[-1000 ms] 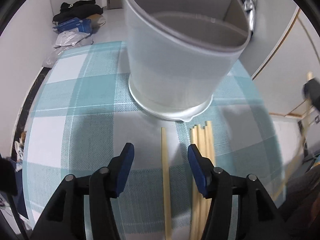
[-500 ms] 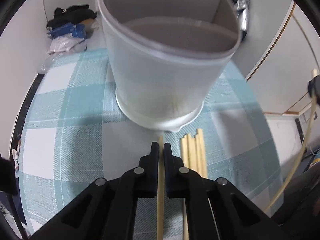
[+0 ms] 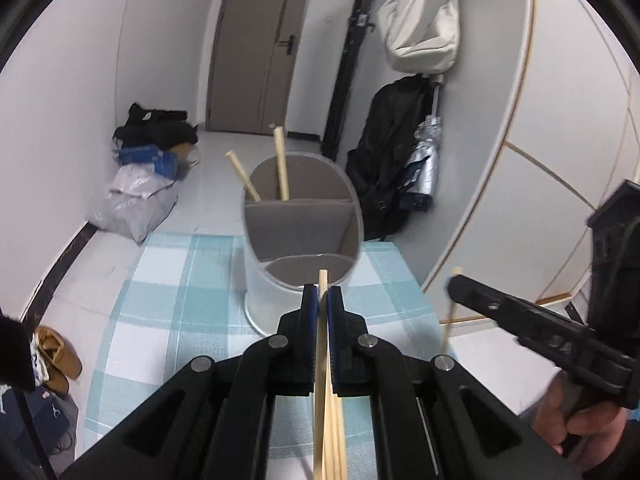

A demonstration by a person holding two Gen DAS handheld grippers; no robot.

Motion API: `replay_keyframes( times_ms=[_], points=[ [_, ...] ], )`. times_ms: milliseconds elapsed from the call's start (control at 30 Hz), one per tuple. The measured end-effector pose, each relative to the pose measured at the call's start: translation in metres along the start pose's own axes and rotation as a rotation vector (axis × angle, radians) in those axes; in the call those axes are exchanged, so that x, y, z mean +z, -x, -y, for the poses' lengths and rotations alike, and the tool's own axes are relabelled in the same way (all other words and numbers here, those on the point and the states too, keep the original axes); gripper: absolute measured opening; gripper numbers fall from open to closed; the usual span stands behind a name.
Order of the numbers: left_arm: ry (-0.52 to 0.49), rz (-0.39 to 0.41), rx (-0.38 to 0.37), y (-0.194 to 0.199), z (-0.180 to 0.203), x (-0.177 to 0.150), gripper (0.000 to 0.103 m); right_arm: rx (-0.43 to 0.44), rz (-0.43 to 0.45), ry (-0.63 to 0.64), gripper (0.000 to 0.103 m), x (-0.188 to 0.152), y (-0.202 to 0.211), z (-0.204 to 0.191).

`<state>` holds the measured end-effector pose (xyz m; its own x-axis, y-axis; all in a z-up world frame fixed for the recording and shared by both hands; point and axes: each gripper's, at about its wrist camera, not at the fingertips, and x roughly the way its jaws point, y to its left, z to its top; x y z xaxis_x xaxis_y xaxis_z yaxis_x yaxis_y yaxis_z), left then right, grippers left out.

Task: Organize utensils
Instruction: 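Lift both held chopsticks up toward the white utensil holder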

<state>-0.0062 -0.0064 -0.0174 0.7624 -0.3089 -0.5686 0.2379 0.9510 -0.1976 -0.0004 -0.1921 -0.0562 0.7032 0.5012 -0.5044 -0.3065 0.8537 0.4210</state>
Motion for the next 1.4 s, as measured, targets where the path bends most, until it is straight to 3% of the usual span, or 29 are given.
replay_keyframes(
  times_ms=[333,700,1167,1400],
  points=[
    [-0.052,0.051,0.019,0.013,0.005,0.009,0.001,0.005,0.034,0.044,0.006,0.004,0.001,-0.017],
    [-0.065,0.128,-0.049,0.041,0.008,0.061,0.001,0.049,0.088,0.082,0.006,0.026,0.017,-0.042],
    [0.071,0.300,-0.032,0.027,-0.028,0.146,0.001,0.099,0.207,0.094,0.006,0.133,0.030,-0.053],
    [0.103,0.360,-0.004,-0.003,-0.049,0.161,0.001,0.088,0.251,0.151,0.006,0.184,0.008,-0.062]
  ],
)
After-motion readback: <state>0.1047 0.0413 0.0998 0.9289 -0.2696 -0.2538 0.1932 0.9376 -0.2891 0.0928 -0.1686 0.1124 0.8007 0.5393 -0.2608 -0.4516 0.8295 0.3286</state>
